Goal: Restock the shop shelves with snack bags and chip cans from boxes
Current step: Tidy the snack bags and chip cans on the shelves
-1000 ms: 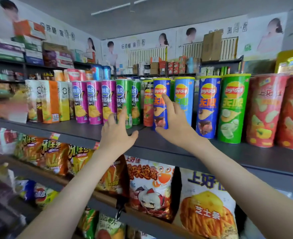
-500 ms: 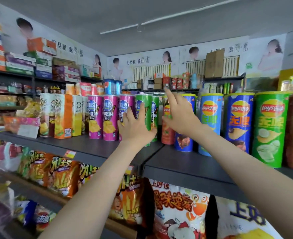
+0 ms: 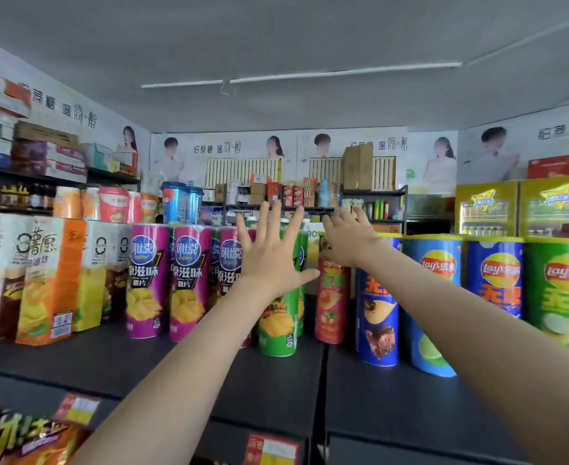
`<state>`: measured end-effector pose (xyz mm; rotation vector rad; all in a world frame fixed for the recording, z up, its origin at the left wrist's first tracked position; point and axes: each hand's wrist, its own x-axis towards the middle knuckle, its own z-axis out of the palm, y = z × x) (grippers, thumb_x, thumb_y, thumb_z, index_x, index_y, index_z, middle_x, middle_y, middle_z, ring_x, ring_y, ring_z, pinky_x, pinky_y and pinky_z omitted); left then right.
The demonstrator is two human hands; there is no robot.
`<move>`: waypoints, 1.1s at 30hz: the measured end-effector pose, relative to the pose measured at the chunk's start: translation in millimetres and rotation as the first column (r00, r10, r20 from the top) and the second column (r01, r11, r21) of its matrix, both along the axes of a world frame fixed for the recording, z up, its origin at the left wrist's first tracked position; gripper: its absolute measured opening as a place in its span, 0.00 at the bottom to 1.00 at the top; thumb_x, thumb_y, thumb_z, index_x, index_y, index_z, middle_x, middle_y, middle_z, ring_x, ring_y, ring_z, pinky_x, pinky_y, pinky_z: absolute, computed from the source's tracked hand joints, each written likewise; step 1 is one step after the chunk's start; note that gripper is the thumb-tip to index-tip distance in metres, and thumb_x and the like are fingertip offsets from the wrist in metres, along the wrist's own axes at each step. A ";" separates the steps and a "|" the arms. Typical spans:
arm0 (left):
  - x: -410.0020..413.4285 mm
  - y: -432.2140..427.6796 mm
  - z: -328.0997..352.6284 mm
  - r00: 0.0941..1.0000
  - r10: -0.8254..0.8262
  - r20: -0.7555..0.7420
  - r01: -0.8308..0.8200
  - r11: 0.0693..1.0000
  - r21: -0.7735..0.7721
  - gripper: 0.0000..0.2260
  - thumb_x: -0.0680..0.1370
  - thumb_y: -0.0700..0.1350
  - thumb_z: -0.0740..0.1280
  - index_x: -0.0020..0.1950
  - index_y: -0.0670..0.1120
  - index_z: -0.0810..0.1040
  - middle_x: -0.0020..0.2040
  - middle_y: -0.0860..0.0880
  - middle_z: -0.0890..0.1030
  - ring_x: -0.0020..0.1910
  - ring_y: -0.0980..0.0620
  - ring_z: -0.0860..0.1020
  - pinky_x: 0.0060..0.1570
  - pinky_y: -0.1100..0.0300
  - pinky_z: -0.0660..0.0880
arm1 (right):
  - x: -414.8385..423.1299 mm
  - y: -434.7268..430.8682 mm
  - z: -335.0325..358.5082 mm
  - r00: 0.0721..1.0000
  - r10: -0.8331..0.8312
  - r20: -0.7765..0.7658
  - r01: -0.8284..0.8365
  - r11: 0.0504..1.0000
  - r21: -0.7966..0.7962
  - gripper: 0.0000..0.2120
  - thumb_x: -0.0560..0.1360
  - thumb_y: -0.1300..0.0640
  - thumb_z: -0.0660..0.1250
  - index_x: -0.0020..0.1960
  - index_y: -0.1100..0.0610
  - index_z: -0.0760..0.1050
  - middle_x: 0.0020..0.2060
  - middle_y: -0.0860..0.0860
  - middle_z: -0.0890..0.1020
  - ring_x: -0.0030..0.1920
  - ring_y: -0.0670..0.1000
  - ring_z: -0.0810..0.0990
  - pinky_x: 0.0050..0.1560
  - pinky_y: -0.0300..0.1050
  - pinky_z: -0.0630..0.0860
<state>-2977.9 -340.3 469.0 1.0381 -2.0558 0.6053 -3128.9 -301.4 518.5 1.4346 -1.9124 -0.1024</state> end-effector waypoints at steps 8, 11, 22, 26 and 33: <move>-7.5 -23.2 -9.8 0.999 -0.008 0.035 0.009 1.000 -0.027 0.50 0.69 0.74 0.62 0.79 0.55 0.37 0.80 0.45 0.42 0.78 0.44 0.37 0.62 0.34 0.25 | 4.2 -12.4 4.1 0.995 -0.076 -0.071 0.081 0.994 0.069 0.19 0.78 0.56 0.60 0.68 0.60 0.67 0.54 0.51 0.79 0.64 0.56 0.73 0.74 0.65 0.40; -5.9 -25.4 -11.5 0.999 -0.029 0.037 0.031 0.999 -0.043 0.50 0.69 0.74 0.62 0.79 0.55 0.39 0.80 0.45 0.44 0.78 0.44 0.37 0.63 0.34 0.25 | 5.7 -11.8 4.6 0.992 -0.031 -0.120 0.030 1.000 -0.009 0.22 0.77 0.65 0.57 0.70 0.63 0.63 0.38 0.49 0.74 0.55 0.55 0.79 0.74 0.62 0.44; -8.6 -29.0 -12.9 0.999 -0.044 0.032 0.045 0.998 -0.051 0.49 0.70 0.71 0.64 0.79 0.54 0.42 0.79 0.45 0.45 0.78 0.44 0.38 0.62 0.35 0.25 | -2.6 -7.4 15.8 0.951 0.103 -0.291 -0.099 0.995 0.029 0.20 0.75 0.72 0.60 0.65 0.65 0.69 0.51 0.56 0.81 0.50 0.59 0.80 0.63 0.52 0.71; -8.2 -28.6 -10.9 0.998 -0.048 0.039 0.049 0.998 -0.035 0.48 0.70 0.70 0.65 0.79 0.54 0.43 0.79 0.45 0.47 0.78 0.43 0.39 0.63 0.36 0.26 | -7.8 -2.5 13.6 0.942 0.108 -0.318 -0.098 0.994 0.047 0.21 0.76 0.71 0.60 0.68 0.67 0.66 0.53 0.59 0.81 0.58 0.61 0.74 0.53 0.49 0.74; -7.9 -27.2 -12.0 0.998 -0.050 0.037 0.051 0.998 -0.021 0.46 0.72 0.68 0.65 0.79 0.53 0.43 0.79 0.44 0.47 0.78 0.43 0.40 0.65 0.35 0.28 | -4.6 5.2 13.8 0.947 0.212 -0.241 -0.211 0.977 0.031 0.16 0.74 0.75 0.57 0.58 0.64 0.71 0.45 0.57 0.78 0.54 0.59 0.74 0.47 0.50 0.76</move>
